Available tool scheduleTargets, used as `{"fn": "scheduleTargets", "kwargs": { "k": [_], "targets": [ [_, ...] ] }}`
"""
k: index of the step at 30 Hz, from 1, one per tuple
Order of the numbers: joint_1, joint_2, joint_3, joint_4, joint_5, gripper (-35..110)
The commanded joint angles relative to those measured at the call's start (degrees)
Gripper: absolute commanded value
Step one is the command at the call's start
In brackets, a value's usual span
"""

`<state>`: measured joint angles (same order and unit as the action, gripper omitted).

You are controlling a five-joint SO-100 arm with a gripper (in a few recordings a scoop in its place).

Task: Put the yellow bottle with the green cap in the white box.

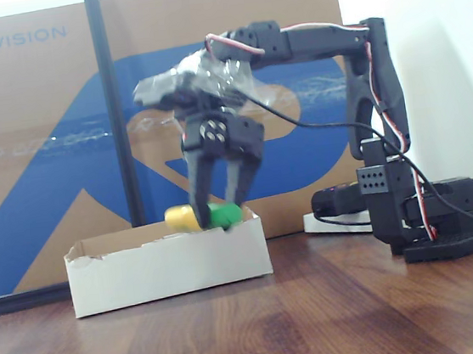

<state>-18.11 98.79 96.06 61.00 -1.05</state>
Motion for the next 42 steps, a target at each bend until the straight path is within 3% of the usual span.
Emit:
{"fn": "scheduleTargets", "kwargs": {
  "k": [1, 14, 30, 35, 42],
  "targets": [
    [3.96, 8.7, 0.53, 0.35, 0.62, 0],
    [28.39, 18.19, 8.0, -6.15, 5.19, 0],
    [50.71, 22.85, 21.88, -17.05, 5.01, 0],
    [53.26, 24.17, 22.85, -17.67, 6.42, 0],
    [47.29, 16.0, 13.89, -16.87, 7.29, 0]
  ]
}}
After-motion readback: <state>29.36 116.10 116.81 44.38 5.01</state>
